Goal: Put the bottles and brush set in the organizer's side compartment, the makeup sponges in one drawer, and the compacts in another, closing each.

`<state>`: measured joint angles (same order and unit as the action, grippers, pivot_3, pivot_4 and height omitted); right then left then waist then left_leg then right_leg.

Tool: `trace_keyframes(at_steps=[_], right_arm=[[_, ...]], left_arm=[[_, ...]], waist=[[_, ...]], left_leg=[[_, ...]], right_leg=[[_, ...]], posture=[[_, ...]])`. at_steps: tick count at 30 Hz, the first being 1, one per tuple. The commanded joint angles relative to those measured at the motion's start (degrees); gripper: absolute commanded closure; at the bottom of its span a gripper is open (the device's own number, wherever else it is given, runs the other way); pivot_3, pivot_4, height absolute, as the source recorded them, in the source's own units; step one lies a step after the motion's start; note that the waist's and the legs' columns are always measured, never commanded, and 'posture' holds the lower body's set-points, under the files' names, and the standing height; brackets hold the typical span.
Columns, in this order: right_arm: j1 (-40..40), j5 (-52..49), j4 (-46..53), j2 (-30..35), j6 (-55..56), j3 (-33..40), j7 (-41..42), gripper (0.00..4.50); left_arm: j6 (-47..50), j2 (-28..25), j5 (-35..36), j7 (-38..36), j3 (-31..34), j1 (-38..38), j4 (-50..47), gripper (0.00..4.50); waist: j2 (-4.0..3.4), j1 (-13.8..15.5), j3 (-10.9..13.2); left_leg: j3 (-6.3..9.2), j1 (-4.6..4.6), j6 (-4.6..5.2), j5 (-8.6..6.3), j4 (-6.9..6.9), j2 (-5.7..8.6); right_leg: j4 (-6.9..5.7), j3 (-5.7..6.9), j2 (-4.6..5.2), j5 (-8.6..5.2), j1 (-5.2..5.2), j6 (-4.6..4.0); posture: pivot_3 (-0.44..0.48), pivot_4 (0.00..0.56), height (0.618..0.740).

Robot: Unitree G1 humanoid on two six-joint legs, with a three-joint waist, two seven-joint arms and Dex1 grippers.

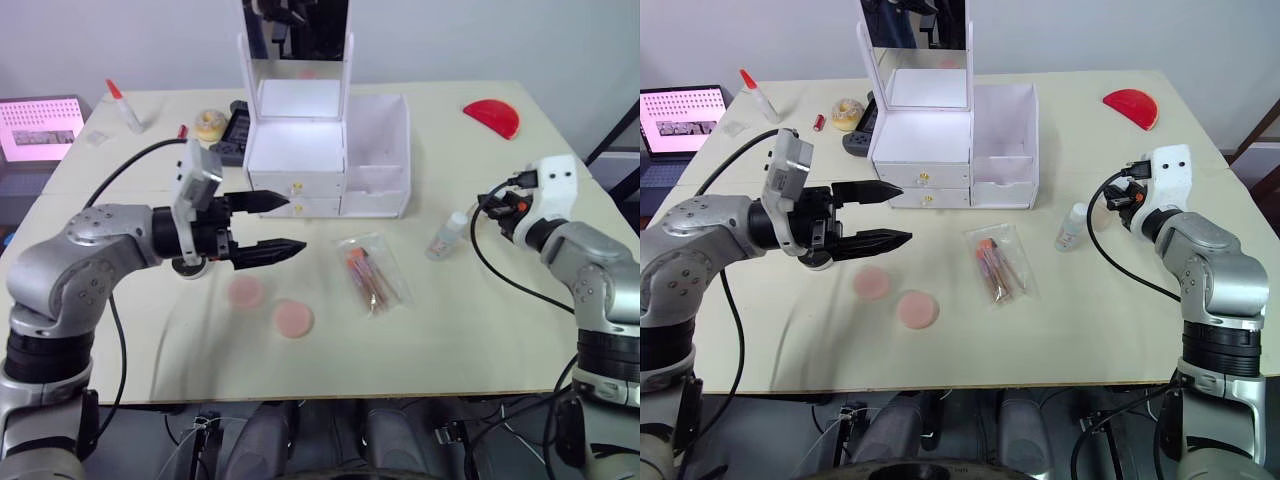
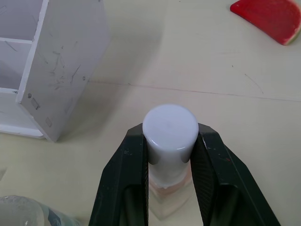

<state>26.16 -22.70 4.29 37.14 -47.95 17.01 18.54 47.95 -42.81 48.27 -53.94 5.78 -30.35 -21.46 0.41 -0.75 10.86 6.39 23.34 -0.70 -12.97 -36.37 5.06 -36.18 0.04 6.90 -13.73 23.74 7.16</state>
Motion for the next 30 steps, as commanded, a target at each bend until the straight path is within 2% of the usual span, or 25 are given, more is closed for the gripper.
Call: trace_keyframes(at_steps=[1, 9, 17, 23, 30], right_arm=[[1.4, -0.3, 2.4, 0.5, 1.1, 1.2, 0.6, 3.79], [6.2, -1.3, 4.2, 2.5, 0.2, 0.8, 2.6, 3.79], [22.0, -6.0, 4.5, 3.7, -7.9, -1.9, 6.0, 3.79], [29.8, -6.1, 2.6, 0.1, -11.1, -5.8, 5.0, 3.79], [32.4, -3.0, -2.9, -5.8, -8.6, -10.3, 3.0, 3.79]], left_arm=[[-0.8, -0.4, 0.9, -0.1, 1.5, -0.4, -1.3, 0.00], [-1.2, -0.3, 0.3, -0.2, 1.3, -0.6, -0.6, 0.00], [-1.1, -0.6, 0.2, 1.5, 2.7, -0.3, -0.3, 0.00], [-0.7, -0.8, 0.5, 2.7, 3.3, 0.1, -0.8, 0.00], [-0.6, -1.0, 0.6, 3.2, 3.8, 0.5, -0.9, 0.00]], waist=[[0.00, 0.0, 0.0], [-0.02, -0.2, 0.0], [-0.02, -0.1, 0.0], [-0.01, -0.1, 0.0], [-0.01, -0.1, 0.0]], left_leg=[[0.00, 0.00, 0.00, 0.00, 0.00, 0.00], [-0.02, 0.00, 0.00, 0.00, 0.00, 0.00], [0.00, 0.03, -0.01, 0.01, 0.09, -0.03], [-0.01, 0.12, -0.02, 0.01, 0.14, -0.02], [-0.01, 0.12, -0.07, 0.04, 0.16, -0.02]], right_leg=[[0.00, 0.00, 0.00, 0.00, 0.00, 0.00], [0.00, -0.03, 0.00, 0.00, 0.03, 0.00], [0.00, -0.03, -0.03, 0.01, 0.12, 0.00], [0.01, -0.04, -0.02, 0.02, 0.25, -0.01], [-0.02, -0.05, -0.02, 0.03, 0.30, -0.01]], posture=[[0.000, 0.150, 0.737], [0.000, 0.150, 0.737], [0.000, 0.150, 0.737], [0.000, 0.150, 0.737], [0.000, 0.150, 0.737]])
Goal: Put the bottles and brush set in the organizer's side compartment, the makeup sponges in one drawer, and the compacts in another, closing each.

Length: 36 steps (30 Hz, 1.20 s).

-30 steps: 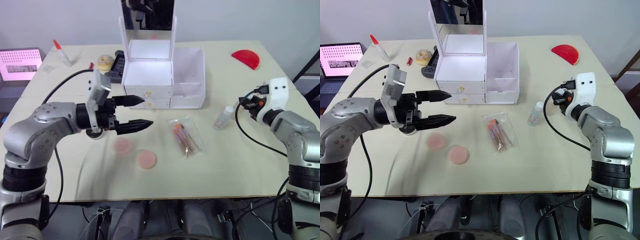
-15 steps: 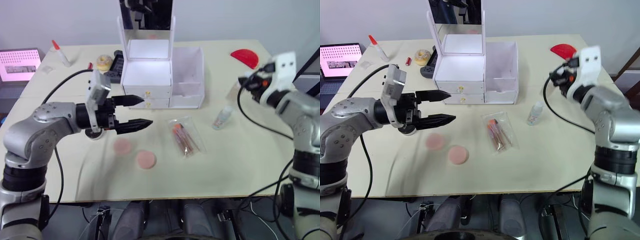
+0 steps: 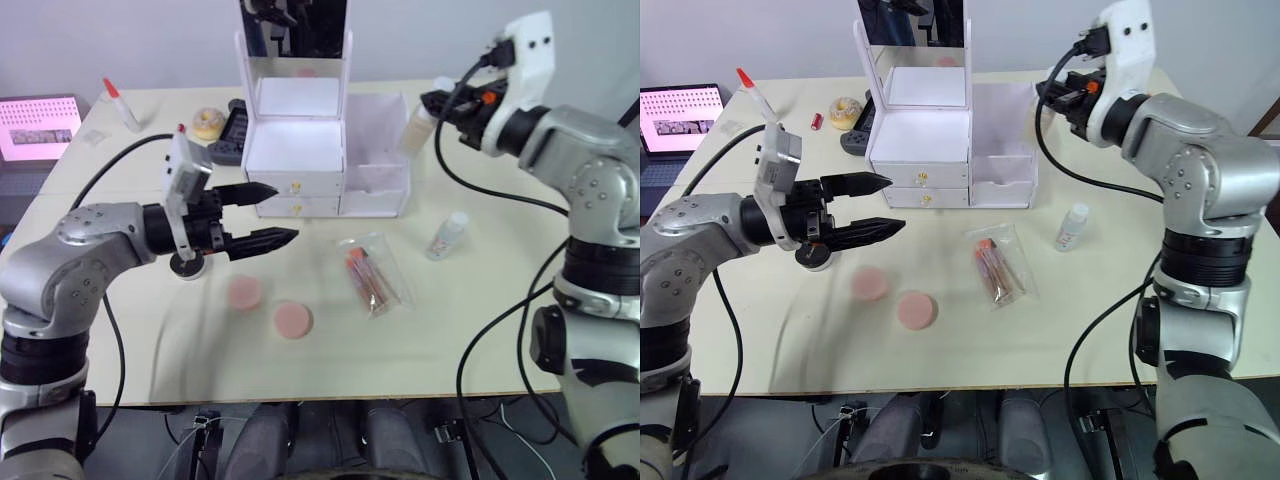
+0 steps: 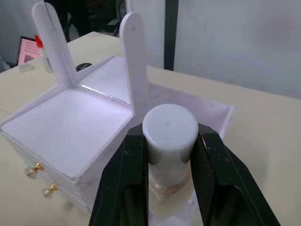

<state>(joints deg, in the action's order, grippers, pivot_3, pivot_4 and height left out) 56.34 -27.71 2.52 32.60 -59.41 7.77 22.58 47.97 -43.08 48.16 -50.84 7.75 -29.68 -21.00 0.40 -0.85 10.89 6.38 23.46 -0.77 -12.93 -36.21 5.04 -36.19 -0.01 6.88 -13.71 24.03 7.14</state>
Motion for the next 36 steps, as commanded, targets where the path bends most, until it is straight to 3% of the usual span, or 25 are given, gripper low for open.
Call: trace_keyframes(at_steps=[1, 9, 16, 28, 36], right_arm=[[2.2, 2.4, -1.8, -2.0, 3.2, -1.7, -1.2, 3.79], [1.5, 6.5, -7.9, -3.8, 9.4, -4.9, 0.6, 3.79], [0.1, 9.2, -12.6, -2.6, 14.2, -8.4, 7.2, 3.79], [-0.2, 15.2, -27.1, -2.9, 28.0, -11.9, 16.5, 3.79], [1.9, 18.7, -36.9, -4.3, 33.6, -12.2, 17.9, 3.79]], left_arm=[[-0.7, -0.8, 0.7, 0.1, 1.9, -0.1, -1.4, 0.00], [-0.9, -1.4, 1.0, 0.0, 2.6, 1.0, -1.8, 0.00], [-1.1, -1.9, 1.1, -0.4, 3.3, 1.6, -1.8, 0.00], [-1.3, -2.0, 0.9, -0.9, 3.7, 2.1, -1.8, 0.00], [-1.0, -2.4, 1.2, -0.8, 4.3, 2.5, -2.3, 0.00]], waist=[[0.00, 0.0, 0.0], [0.00, -0.1, 0.0], [0.00, -0.2, 0.0], [0.00, -0.3, 0.0], [0.00, -0.4, 0.0]], left_leg=[[0.00, 0.00, -0.01, 0.00, 0.00, 0.00], [-0.01, 0.01, -0.08, 0.05, 0.06, 0.01], [-0.01, 0.01, -0.12, 0.07, 0.08, 0.00], [-0.02, 0.01, -0.15, 0.09, 0.07, 0.00], [-0.02, -0.01, -0.34, 0.20, 0.06, -0.01]], right_leg=[[0.00, 0.00, 0.00, 0.00, 0.00, 0.00], [-0.07, -0.01, 0.00, 0.03, 0.10, -0.02], [-0.11, -0.01, -0.03, 0.05, 0.15, -0.04], [-0.13, -0.01, -0.04, 0.07, 0.16, -0.06], [-0.13, -0.02, -0.11, 0.16, 0.16, -0.19]], posture=[[0.000, 0.150, 0.737], [0.000, 0.150, 0.737], [0.000, 0.150, 0.737], [0.000, 0.150, 0.737], [0.000, 0.150, 0.737]])
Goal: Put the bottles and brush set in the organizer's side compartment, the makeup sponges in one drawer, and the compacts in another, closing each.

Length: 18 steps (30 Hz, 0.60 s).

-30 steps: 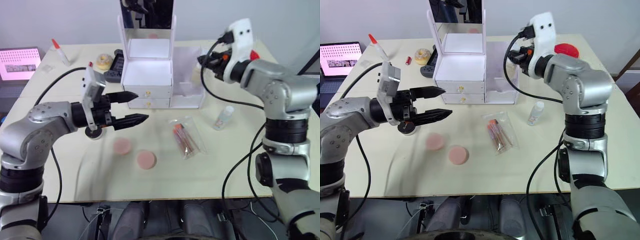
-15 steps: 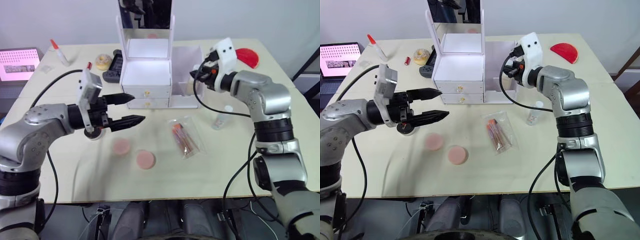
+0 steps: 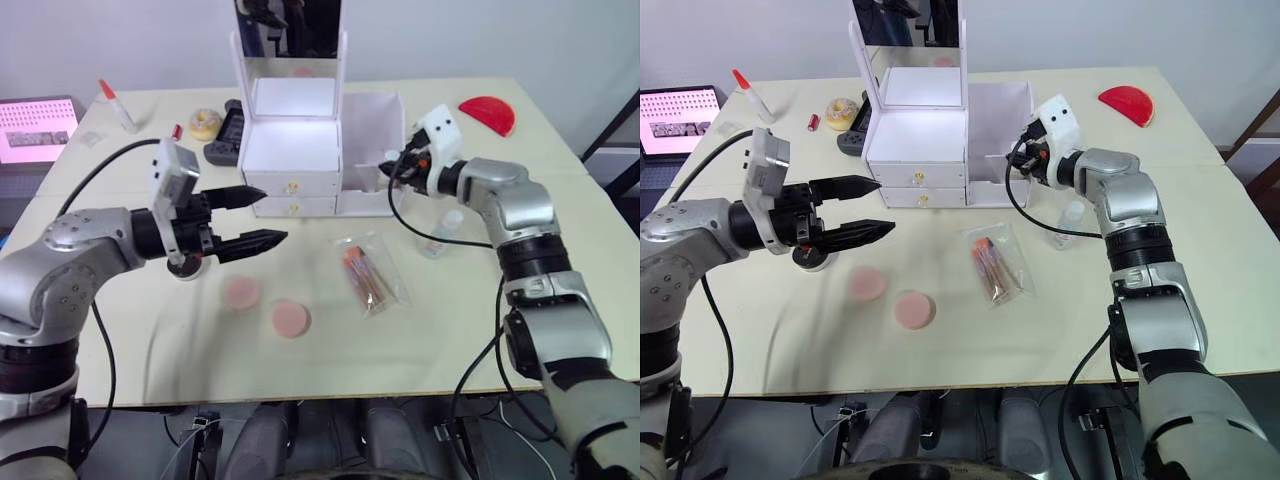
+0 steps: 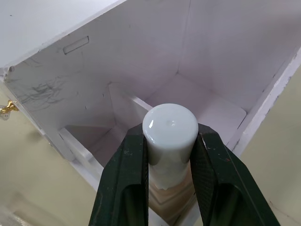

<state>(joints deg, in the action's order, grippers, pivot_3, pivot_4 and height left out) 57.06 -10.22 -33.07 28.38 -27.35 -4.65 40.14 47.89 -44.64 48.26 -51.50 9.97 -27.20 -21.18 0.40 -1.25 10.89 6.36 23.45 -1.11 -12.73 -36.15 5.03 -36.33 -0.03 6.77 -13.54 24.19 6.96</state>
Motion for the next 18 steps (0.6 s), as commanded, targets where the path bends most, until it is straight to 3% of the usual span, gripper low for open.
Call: trace_keyframes(at_steps=[1, 2, 3, 8, 9, 18], right_arm=[[1.3, 1.5, -1.8, -0.2, 1.8, 0.3, 0.5, 3.79], [1.3, 1.6, -2.0, -0.3, 2.0, 0.4, 0.7, 3.79], [1.4, 1.6, -2.0, -0.4, 2.1, 0.6, 0.8, 2.72], [1.4, 1.1, -0.1, -0.1, 1.1, 1.8, 1.7, 0.31], [1.4, 0.9, 0.8, 0.1, 0.7, 2.1, 2.0, 0.02], [-3.0, -6.5, 21.7, 8.0, -12.6, 8.9, 5.8, 0.02]], left_arm=[[-0.9, -0.9, 1.1, -0.1, 2.2, 0.0, -2.2, 0.00], [-0.9, -1.0, 1.2, 0.0, 2.3, 0.1, -2.3, 0.00], [-0.8, -1.1, 1.2, 0.0, 2.3, 0.1, -2.3, 0.00], [-0.8, -1.1, 1.3, 0.2, 2.4, 0.2, -2.4, 0.00], [-0.8, -1.2, 1.3, 0.3, 2.3, 0.2, -2.4, 0.00], [-1.9, -3.0, 0.7, -0.9, 4.8, 1.7, -0.3, 0.00]], waist=[[0.00, 0.1, 0.0], [0.00, 0.1, 0.0], [0.00, 0.1, 0.0], [0.00, 0.1, 0.0], [0.00, 0.1, 0.0], [0.00, 0.3, 0.0]], left_leg=[[0.02, 0.00, -0.04, 0.03, 0.00, 0.00], [0.03, -0.01, -0.07, 0.04, 0.00, 0.00], [0.03, -0.02, -0.09, 0.06, 0.00, 0.00], [0.02, -0.04, -0.15, 0.11, -0.03, -0.05], [0.02, -0.04, -0.16, 0.12, -0.03, -0.05], [0.07, -0.01, -0.14, 0.11, 0.10, -0.18]], right_leg=[[0.00, 0.01, -0.03, 0.01, 0.00, -0.02], [0.00, 0.01, -0.05, 0.03, -0.01, -0.04], [0.00, 0.01, -0.06, 0.04, -0.02, -0.07], [-0.02, 0.01, -0.13, 0.11, -0.02, -0.17], [-0.03, 0.01, -0.13, 0.11, -0.02, -0.17], [-0.04, 0.03, -0.13, 0.12, 0.06, -0.16]], posture=[[0.000, 0.150, 0.737], [0.000, 0.150, 0.737], [0.000, 0.150, 0.737], [0.000, 0.150, 0.737], [0.000, 0.150, 0.737], [0.000, 0.150, 0.737]])
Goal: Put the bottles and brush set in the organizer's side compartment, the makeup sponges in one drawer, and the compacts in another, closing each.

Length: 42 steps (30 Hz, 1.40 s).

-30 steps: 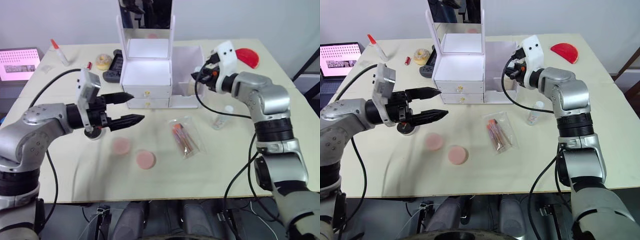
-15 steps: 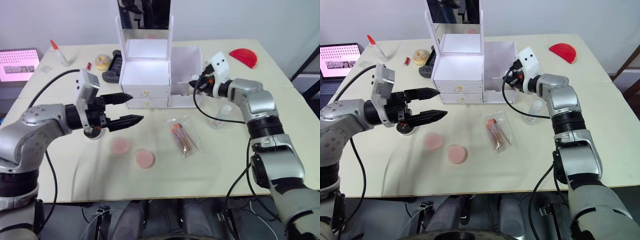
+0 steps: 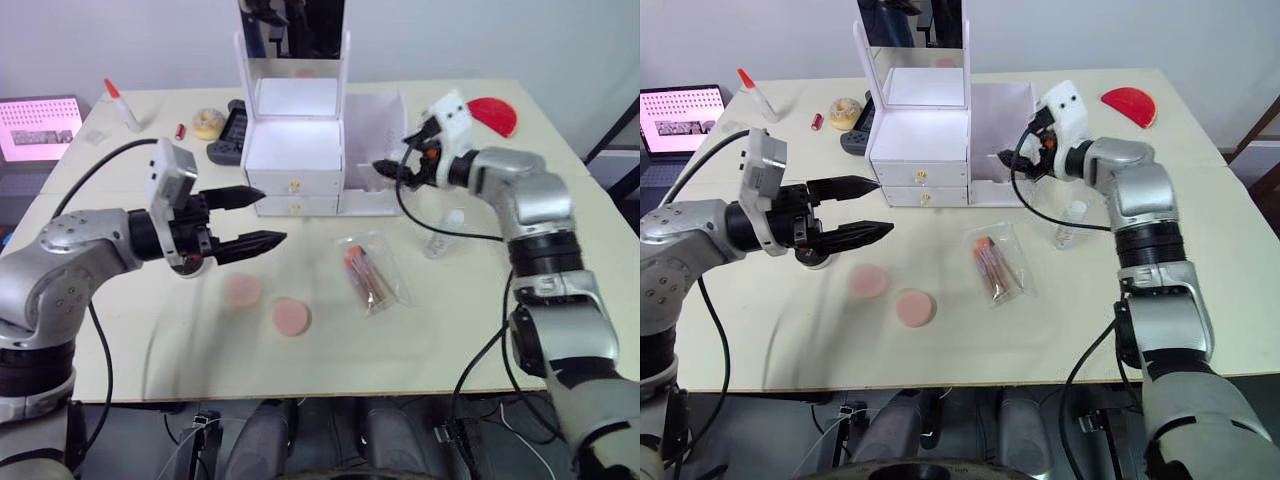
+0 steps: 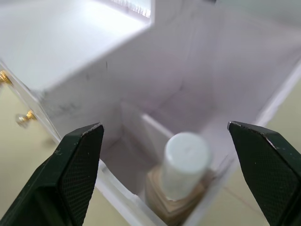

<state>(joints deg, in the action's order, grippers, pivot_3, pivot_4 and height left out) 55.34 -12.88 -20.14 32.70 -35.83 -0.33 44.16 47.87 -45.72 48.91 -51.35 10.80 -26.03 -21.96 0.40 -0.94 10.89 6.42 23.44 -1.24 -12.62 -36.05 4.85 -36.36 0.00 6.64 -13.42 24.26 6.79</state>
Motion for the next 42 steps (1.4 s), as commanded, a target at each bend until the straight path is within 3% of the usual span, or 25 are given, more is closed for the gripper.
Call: trace_keyframes(at_steps=[1, 5, 9, 15, 20, 29, 37, 42], right_arm=[[-2.8, -5.1, 11.7, 5.6, -5.3, 6.1, 2.6, 0.02], [-11.5, -11.1, 20.4, 13.0, -7.4, 14.1, 7.3, 0.02], [-28.1, -13.3, 23.7, 19.7, -2.7, 25.1, 13.3, 0.02], [-47.9, -14.2, 20.2, 21.2, 4.5, 41.6, 17.4, 0.02], [-56.6, -13.1, 14.9, 21.9, 10.9, 47.0, 19.7, 0.02], [-60.1, -13.9, 13.4, 21.7, 14.2, 46.0, 19.2, 0.02], [-59.8, -14.6, 14.0, 21.6, 14.1, 45.0, 18.6, 0.02], [-59.2, -16.7, 21.6, 21.6, 9.6, 42.4, 16.7, 0.02]], left_arm=[[-2.0, -2.7, 0.1, -1.5, 5.3, 1.2, 1.4, 0.00], [-5.3, -6.6, -3.3, -3.8, 9.8, 6.8, 5.1, 0.00], [-8.8, -9.8, -7.4, -5.3, 17.7, 15.9, 11.4, 0.00], [-16.4, -12.4, -14.8, -7.4, 27.8, 27.7, 22.8, 0.00], [-23.3, -13.2, -18.8, -10.1, 33.0, 33.9, 32.9, 0.00], [-28.2, -12.5, -20.4, -10.8, 34.8, 36.3, 38.8, 0.00], [-25.7, -12.2, -19.2, -9.8, 35.1, 35.6, 35.5, 0.00], [-22.6, -11.1, -17.1, -8.8, 31.2, 32.4, 28.4, 0.00]], waist=[[0.00, 0.0, 0.0], [0.00, 0.1, 0.0], [0.01, 0.2, 0.0], [0.00, 0.2, 0.0], [0.03, 0.2, 0.0], [0.04, 0.2, 0.0], [0.04, 0.3, 0.0], [0.04, 0.3, 0.0]], left_leg=[[0.00, 0.01, 0.01, -0.01, 0.03, -0.01], [-0.05, 0.04, 0.10, -0.06, 0.08, -0.05], [-0.17, 0.04, 0.17, -0.11, 0.06, -0.13], [-0.38, 0.00, 0.18, -0.12, -0.03, -0.31], [-0.56, -0.09, 0.14, -0.15, -0.09, -0.49], [-0.78, -0.04, -0.03, -0.25, -0.05, -0.74], [-0.85, -0.04, 0.10, -0.18, 0.00, -0.75], [-0.86, -0.04, 0.10, -0.17, -0.03, -0.75]], right_leg=[[0.00, 0.00, 0.00, 0.00, 0.02, 0.00], [0.08, 0.04, 0.00, -0.02, 0.04, 0.01], [0.20, 0.04, 0.02, -0.02, -0.04, 0.01], [0.21, -0.03, 0.00, -0.12, -0.05, -0.27], [0.30, 0.00, 0.14, -0.13, -0.17, -0.31], [0.33, 0.01, 0.18, -0.03, -0.03, -0.49], [0.33, 0.01, 0.18, -0.03, 0.00, -0.48], [0.32, 0.00, 0.18, -0.03, 0.00, -0.48]], posture=[[0.000, 0.150, 0.737], [0.000, 0.150, 0.737], [0.000, 0.150, 0.737], [0.000, 0.150, 0.737], [0.000, 0.150, 0.737], [0.000, 0.150, 0.737], [0.000, 0.150, 0.737], [0.000, 0.150, 0.737]])
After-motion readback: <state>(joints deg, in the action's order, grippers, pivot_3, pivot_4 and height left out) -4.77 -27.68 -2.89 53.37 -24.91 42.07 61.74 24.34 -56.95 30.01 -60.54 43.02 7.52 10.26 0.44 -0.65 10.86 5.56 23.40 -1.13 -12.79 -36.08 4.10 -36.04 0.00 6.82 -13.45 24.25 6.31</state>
